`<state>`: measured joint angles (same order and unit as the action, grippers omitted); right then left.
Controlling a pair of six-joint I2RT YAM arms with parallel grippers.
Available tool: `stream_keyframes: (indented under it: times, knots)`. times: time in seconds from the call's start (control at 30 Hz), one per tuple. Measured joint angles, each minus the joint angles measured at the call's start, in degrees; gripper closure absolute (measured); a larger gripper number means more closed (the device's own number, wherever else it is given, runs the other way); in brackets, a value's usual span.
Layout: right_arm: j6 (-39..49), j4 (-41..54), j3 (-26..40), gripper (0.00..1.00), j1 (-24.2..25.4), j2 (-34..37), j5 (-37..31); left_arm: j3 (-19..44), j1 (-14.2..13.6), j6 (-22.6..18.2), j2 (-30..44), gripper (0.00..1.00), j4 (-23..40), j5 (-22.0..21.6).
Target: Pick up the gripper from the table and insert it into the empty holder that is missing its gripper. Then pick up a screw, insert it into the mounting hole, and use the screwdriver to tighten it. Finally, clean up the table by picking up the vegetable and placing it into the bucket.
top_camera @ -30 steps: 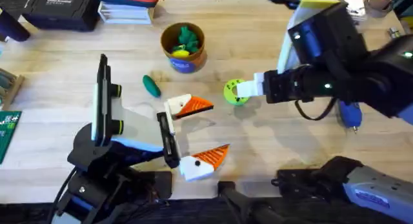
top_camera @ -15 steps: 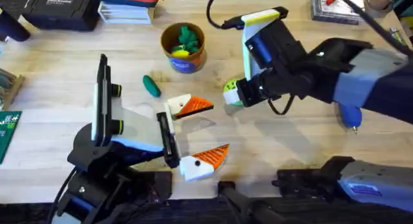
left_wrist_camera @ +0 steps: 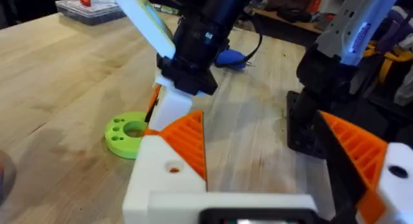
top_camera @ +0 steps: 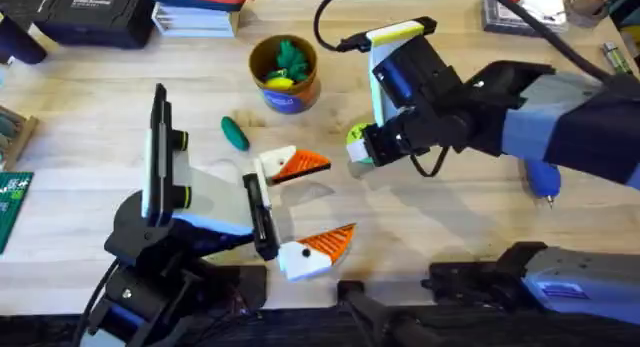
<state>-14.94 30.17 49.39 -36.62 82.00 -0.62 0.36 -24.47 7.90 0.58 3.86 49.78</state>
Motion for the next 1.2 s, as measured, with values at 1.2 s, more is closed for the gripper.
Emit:
stream_keyframes:
  times: [1.2]
  knots:
    - [0.0, 1.4, 0.4, 0.876, 0.0, 2.1, -1.1, 0.0, 0.0, 0.0, 0.0, 0.013, 0.0, 0.0]
